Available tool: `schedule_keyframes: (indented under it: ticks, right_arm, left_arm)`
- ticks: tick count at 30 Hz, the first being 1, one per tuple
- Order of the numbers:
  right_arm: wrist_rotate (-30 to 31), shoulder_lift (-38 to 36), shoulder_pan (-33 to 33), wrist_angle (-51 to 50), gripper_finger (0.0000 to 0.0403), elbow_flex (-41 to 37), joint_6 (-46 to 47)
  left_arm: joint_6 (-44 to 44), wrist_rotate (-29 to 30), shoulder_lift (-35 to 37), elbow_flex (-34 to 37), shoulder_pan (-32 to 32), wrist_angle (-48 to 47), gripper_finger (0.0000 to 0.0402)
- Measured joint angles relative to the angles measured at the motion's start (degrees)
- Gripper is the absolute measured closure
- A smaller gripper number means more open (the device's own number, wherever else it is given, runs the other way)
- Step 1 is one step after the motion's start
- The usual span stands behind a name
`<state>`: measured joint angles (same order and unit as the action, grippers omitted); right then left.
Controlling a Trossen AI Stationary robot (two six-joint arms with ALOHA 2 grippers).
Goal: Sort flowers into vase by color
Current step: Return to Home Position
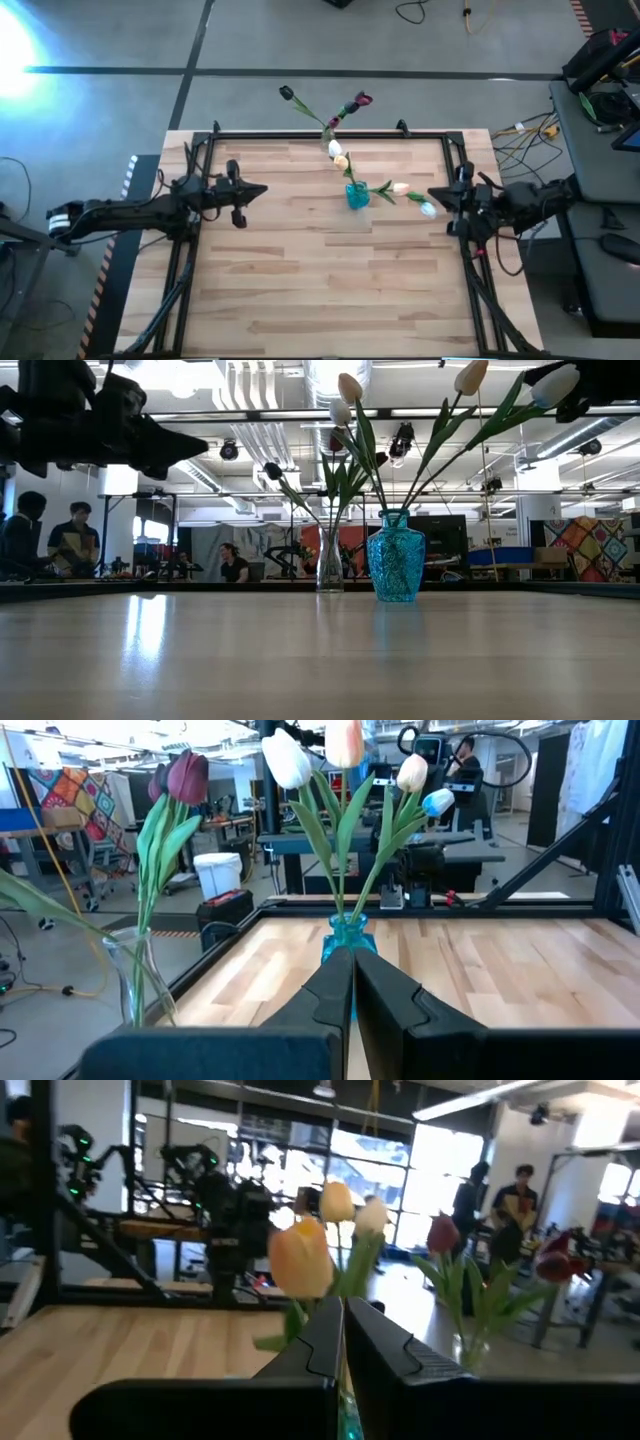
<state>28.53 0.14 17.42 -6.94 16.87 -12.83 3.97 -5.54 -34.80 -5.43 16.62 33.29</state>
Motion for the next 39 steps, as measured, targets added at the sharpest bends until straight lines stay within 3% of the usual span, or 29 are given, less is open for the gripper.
schedule_keyframes:
  ticks: [29,39]
  right_arm:
    - [-16.25,-0.02,-18.37,0.44,0.0394,-8.91,7.7]
    - [-19.86,-0.03,-21.2,9.26,0.0394,-16.2,8.75]
  left_arm:
    - [1.3,0.02,4.04,0.11,0.46,-4.26,0.0402]
    - [0.4,2.19,9.46,3.02,0.52,-4.44,0.0402]
